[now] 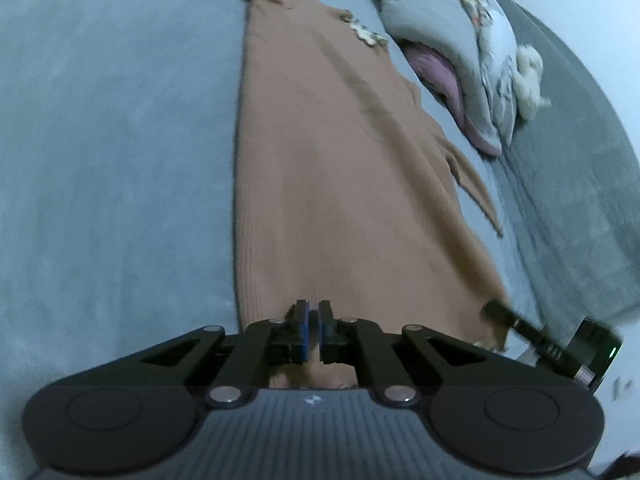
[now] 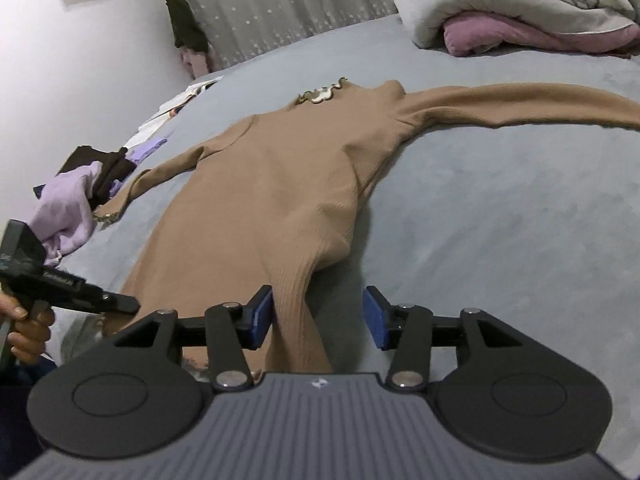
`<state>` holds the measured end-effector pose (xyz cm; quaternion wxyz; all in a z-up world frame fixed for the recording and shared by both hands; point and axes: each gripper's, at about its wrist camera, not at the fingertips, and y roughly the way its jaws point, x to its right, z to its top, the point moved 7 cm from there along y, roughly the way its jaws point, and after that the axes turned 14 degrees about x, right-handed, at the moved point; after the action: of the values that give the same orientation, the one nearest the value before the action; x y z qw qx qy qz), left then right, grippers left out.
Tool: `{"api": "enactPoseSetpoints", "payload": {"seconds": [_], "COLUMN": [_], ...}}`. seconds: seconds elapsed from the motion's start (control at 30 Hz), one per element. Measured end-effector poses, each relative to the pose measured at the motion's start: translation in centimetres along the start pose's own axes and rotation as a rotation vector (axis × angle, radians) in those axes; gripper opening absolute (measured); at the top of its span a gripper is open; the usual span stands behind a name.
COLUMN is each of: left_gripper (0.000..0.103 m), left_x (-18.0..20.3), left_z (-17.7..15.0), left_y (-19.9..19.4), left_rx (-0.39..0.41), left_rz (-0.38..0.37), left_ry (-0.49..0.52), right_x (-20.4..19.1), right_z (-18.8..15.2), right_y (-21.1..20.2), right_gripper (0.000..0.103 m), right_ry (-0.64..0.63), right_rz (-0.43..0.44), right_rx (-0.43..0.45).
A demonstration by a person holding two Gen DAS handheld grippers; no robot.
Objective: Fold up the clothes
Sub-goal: 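Grasp the hem again with the right gripper and lift it toward the collar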
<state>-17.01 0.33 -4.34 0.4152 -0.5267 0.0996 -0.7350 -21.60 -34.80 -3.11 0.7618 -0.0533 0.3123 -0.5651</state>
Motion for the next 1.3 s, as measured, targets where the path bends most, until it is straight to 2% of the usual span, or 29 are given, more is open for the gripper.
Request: {"api": "enactPoseSetpoints", "payload": {"seconds": [0.1, 0.17, 0.27, 0.33, 0.5, 0.57, 0.67, 0.77, 0.83, 0.87, 0.9, 0.97, 1.07, 1.13, 1.23, 1.27, 1.3], "left_gripper": [0.025, 0.026, 0.027, 0.034, 0.035, 0.036, 0.046, 0.048, 0.053, 0.061, 0.073, 0.083, 0.082, 0.075, 0.071, 0.068, 0.060], "left_x": [0.6, 1.0, 0.9, 0.8, 0.6, 0.6, 0.2, 0.4, 0.5, 0.8, 1.1, 1.4, 1.6, 1.1, 1.4, 1.6, 2.1], "left_z": [-0.1, -0.1, 0.5, 1.3, 0.9, 1.2, 1.3, 0.1, -0.5, -0.7, -0.8, -0.8, -1.0, -0.9, -0.9, -1.0, -1.1], "left_y": [0.4, 0.4, -0.7, -2.1, -2.4, -3.2, -4.2, -3.1, -2.3, -2.0, -1.7, -1.4, -1.1, -1.4, -1.2, -1.1, -0.9], "left_rx": [0.008, 0.013, 0.072, 0.132, 0.115, 0.137, 0.178, 0.092, 0.073, 0.070, 0.066, 0.058, 0.047, 0.055, 0.068, 0.075, 0.084], "left_rz": [-0.020, -0.012, 0.044, 0.090, 0.088, 0.113, 0.179, 0.083, 0.081, 0.077, 0.067, 0.052, 0.047, 0.057, 0.090, 0.109, 0.139], "left_ry": [0.018, 0.046, 0.060, 0.097, 0.089, 0.087, 0.103, 0.052, 0.092, 0.113, 0.121, 0.131, 0.143, 0.115, 0.124, 0.148, 0.192], "right_x": [0.1, 0.8, 1.9, 2.4, 1.7, 1.9, 2.3, 2.3, 2.3, 2.3, 2.2, 2.2, 2.3, 2.6, 2.7, 2.7, 2.6], "right_z": [-1.0, -1.2, -1.0, -1.4, -1.7, -1.7, -1.9, -2.1, -2.2, -2.2, -2.3, -2.4, -2.5, -2.6, -2.7, -2.7, -2.7], "right_y": [-1.1, -1.6, -2.0, -1.9, -1.4, -1.3, -1.2, -1.1, -1.1, -1.0, -0.9, -0.9, -1.0, -1.1, -1.1, -1.1, -1.1], "right_gripper": [0.055, 0.057, 0.066, 0.067, 0.067, 0.067, 0.068, 0.069, 0.069, 0.069, 0.069, 0.069, 0.069, 0.069, 0.069, 0.069, 0.068], "right_ry": [0.072, 0.122, 0.167, 0.196, 0.190, 0.202, 0.212, 0.231, 0.250, 0.258, 0.268, 0.280, 0.287, 0.301, 0.300, 0.293, 0.287], "right_rz": [0.025, 0.022, 0.007, 0.004, 0.016, 0.013, -0.001, 0.006, 0.018, 0.022, 0.029, 0.039, 0.040, 0.040, 0.036, 0.035, 0.033], "right_rx": [-0.019, -0.019, -0.003, -0.011, -0.034, -0.034, -0.039, -0.046, -0.049, -0.050, -0.050, -0.052, -0.054, -0.055, -0.056, -0.056, -0.056]}}
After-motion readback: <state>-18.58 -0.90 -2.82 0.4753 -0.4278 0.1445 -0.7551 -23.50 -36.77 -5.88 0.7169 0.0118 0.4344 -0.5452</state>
